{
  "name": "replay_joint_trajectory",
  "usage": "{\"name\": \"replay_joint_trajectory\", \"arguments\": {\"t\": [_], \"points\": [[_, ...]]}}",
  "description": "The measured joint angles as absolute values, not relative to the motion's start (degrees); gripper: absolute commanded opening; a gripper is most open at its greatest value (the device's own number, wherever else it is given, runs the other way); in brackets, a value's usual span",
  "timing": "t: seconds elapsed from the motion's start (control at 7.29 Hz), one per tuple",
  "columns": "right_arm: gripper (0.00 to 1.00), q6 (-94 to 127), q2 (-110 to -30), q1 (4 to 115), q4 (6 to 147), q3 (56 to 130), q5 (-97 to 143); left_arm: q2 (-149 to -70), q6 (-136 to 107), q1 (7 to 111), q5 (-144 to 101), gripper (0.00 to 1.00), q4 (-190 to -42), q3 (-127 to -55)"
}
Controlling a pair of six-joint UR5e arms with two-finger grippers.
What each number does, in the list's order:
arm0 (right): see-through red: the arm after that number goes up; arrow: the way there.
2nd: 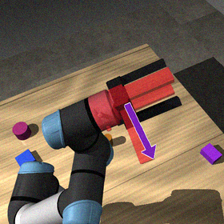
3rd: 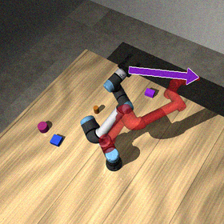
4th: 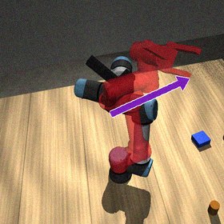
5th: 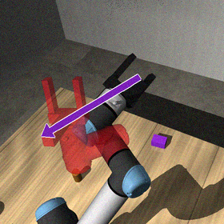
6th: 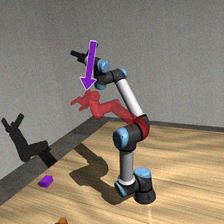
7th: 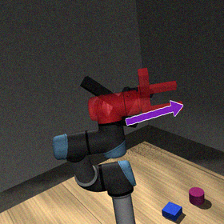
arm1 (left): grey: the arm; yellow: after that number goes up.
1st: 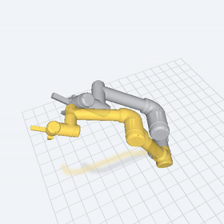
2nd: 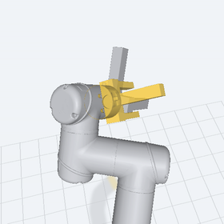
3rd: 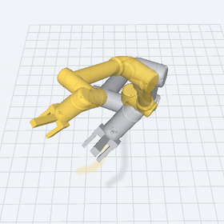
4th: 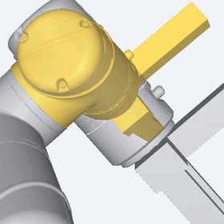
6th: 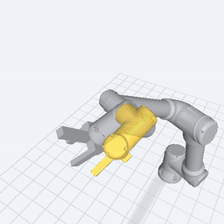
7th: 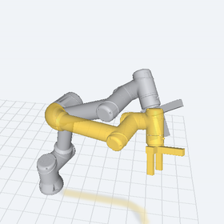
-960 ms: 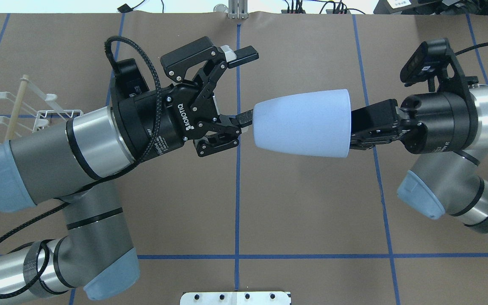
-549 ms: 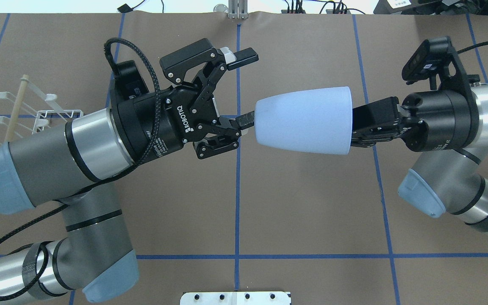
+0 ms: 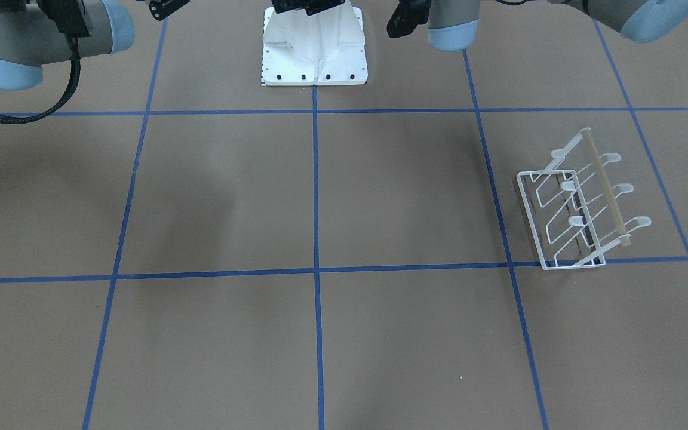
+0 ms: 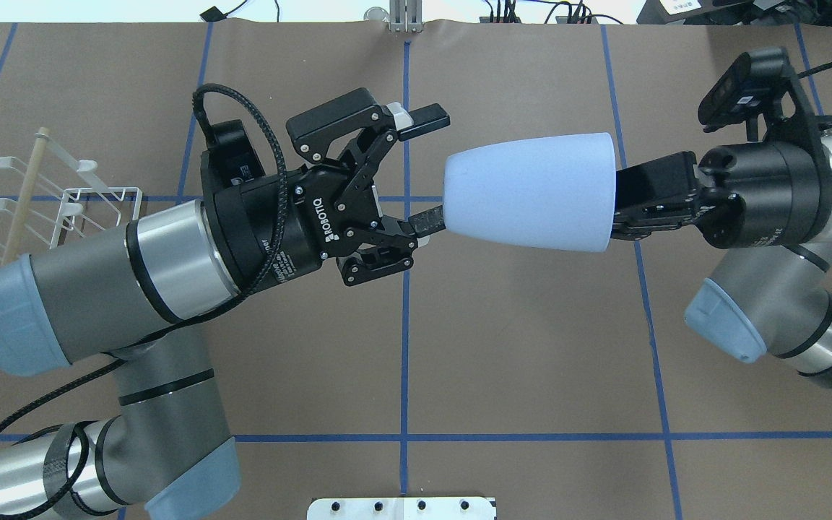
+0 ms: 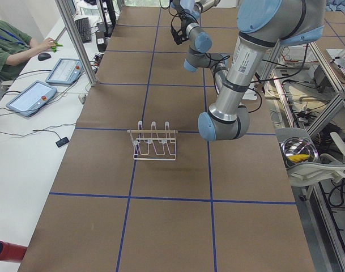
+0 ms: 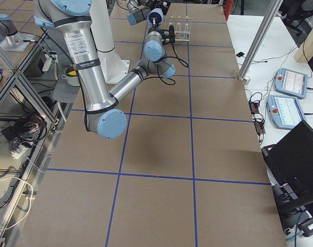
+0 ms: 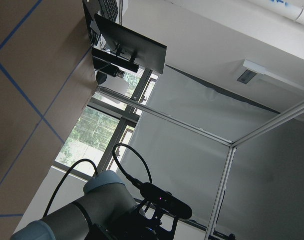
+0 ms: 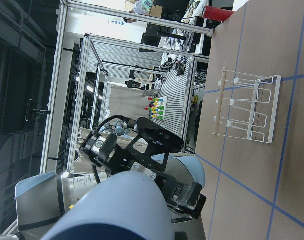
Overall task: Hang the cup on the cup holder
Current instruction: 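Close the left gripper on the cup's closed end beside the right gripper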
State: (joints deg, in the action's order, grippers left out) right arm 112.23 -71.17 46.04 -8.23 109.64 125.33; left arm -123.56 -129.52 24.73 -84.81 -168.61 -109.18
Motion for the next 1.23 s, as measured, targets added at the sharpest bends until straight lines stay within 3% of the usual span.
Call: {"name": "replay_joint_trajectory", "arguments": {"t": [1.23], "points": [[0.0, 112.24, -71.14, 46.31, -7.93, 109.11, 125.26, -124.55, -129.62, 21.61, -82.76, 0.98, -168.49, -109.93]]}}
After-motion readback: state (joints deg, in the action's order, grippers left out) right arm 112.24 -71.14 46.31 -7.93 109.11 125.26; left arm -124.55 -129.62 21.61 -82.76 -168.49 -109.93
